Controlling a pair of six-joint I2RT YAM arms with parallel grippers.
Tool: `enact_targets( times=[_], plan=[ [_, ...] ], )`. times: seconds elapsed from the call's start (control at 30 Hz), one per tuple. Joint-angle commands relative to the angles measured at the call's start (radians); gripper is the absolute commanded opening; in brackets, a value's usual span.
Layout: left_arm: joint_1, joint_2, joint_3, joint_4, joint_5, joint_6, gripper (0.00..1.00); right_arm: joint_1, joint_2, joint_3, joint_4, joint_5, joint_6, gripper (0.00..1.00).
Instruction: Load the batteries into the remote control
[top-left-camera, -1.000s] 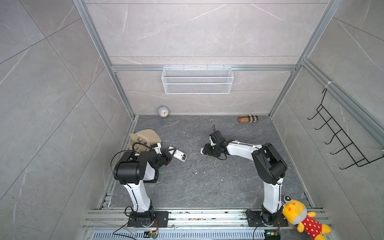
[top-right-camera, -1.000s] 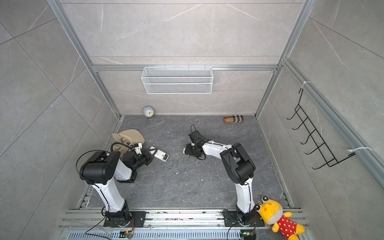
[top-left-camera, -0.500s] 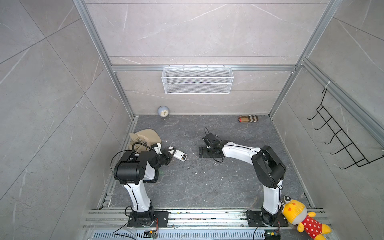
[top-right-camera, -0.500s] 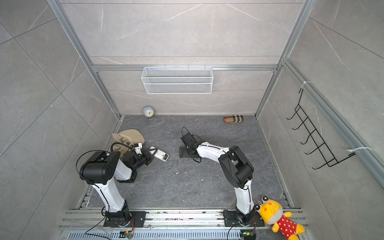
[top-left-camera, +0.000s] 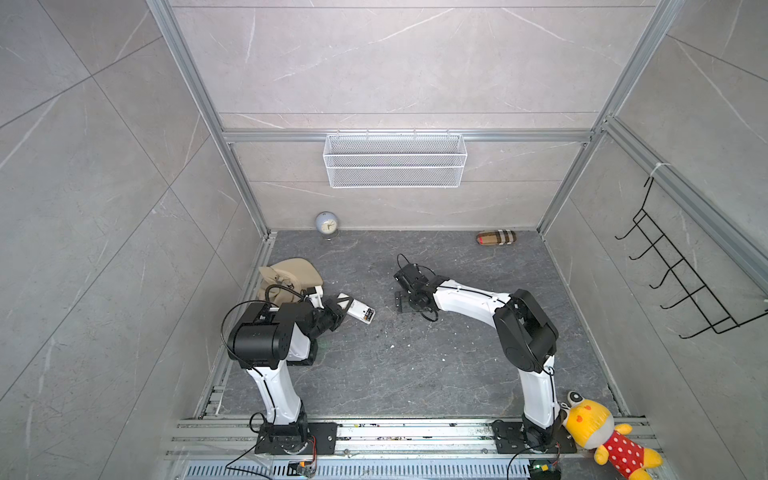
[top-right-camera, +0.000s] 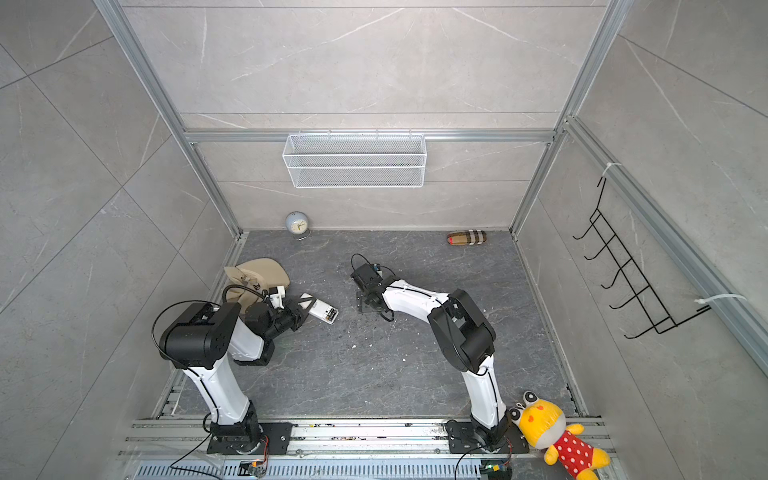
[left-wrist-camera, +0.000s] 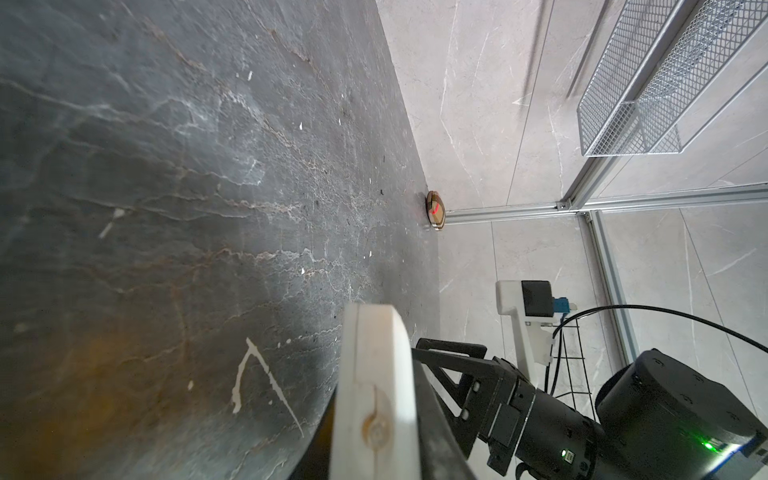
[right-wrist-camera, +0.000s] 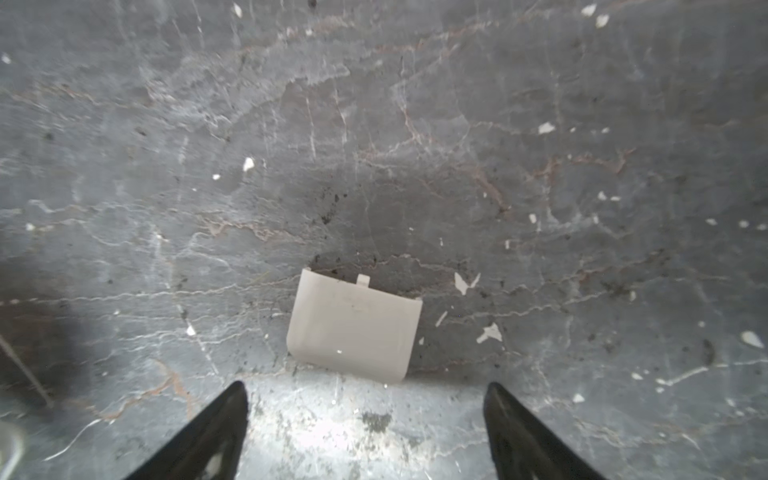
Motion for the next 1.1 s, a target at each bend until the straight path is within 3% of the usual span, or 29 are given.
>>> enact_targets(
  times=[0.0, 0.3, 0.5, 1.07],
  plan=[
    [0.005, 0.006, 0.026, 0.074, 0.025, -0.007, 0.0, 0.007, 0.042, 0.048, -0.05, 0.011, -0.014, 0.85],
    [0.005, 0.006, 0.028, 0.074, 0.029, -0.009, 0.0, 0.009, 0.109, 0.124, -0.079, 0.002, -0.02, 0.84],
    [0.005, 0.007, 0.03, 0.074, 0.03, -0.009, 0.0, 0.018, 0.134, 0.151, -0.092, 0.008, 0.002, 0.76],
    [0.005, 0.012, 0.033, 0.074, 0.036, -0.013, 0.0, 0.019, 0.191, 0.214, -0.139, -0.003, 0.056, 0.67]
  ],
)
